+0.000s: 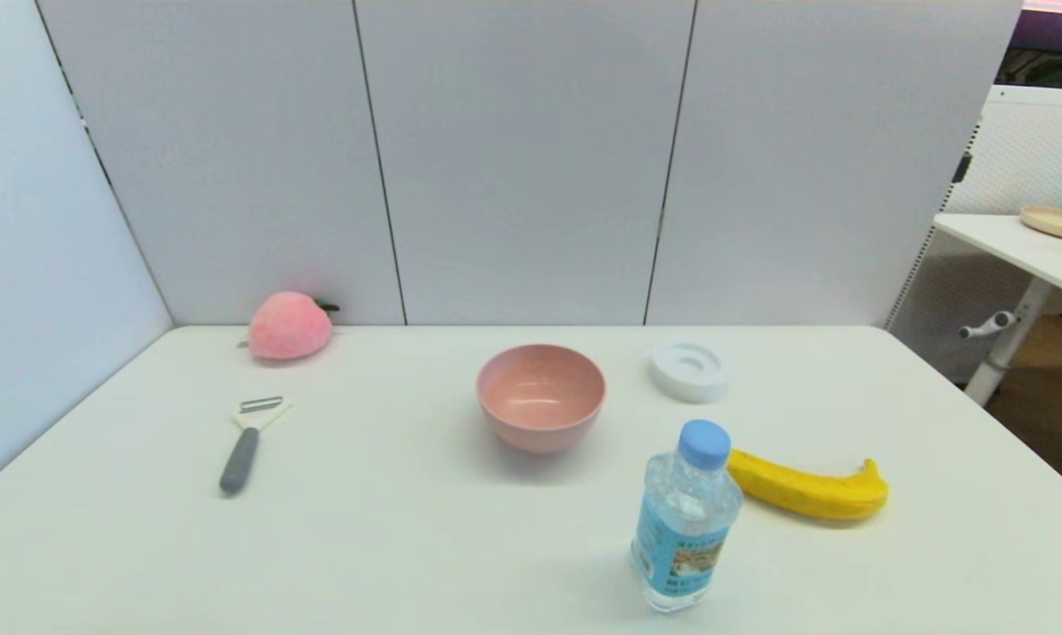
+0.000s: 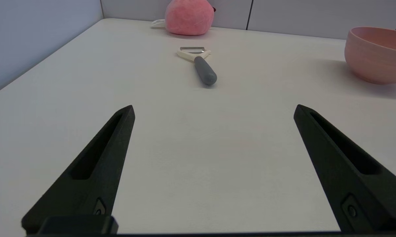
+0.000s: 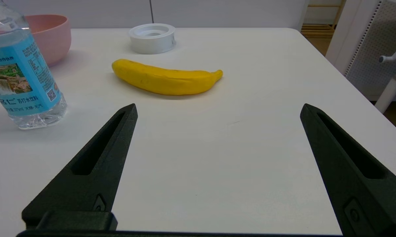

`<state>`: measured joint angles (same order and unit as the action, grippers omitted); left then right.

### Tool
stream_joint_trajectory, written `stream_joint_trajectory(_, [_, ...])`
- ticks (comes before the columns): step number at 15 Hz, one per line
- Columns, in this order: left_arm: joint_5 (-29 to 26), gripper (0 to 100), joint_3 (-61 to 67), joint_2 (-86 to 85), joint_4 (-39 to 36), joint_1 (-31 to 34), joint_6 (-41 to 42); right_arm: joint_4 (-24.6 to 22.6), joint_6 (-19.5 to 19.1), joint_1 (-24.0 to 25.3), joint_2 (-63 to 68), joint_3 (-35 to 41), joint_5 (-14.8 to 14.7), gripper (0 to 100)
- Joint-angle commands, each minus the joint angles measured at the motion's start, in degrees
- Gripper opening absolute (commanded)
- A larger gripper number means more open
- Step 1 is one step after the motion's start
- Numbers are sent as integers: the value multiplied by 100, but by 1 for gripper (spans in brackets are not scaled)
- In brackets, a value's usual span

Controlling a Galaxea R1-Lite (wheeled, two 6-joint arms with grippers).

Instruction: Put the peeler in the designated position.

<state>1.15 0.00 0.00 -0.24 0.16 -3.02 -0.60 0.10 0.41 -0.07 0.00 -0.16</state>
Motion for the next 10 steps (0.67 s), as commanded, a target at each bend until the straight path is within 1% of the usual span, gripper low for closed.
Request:
stream_joint_trajectory(1, [0, 100, 9, 9, -2, 2, -5, -2, -1, 2, 7, 0, 7, 100])
stream_joint_trajectory(3, [0, 100, 0, 88, 7, 11, -5, -2, -1, 2, 7, 0, -2, 100])
stream_joint_trajectory(7, [17, 100, -88, 1178, 24, -25, -14, -2, -1, 2, 7, 0, -2, 100])
stream_joint_trajectory(10, [-35, 100, -1178, 2276, 112, -7, -40, -2, -1, 2, 7, 0, 7, 100])
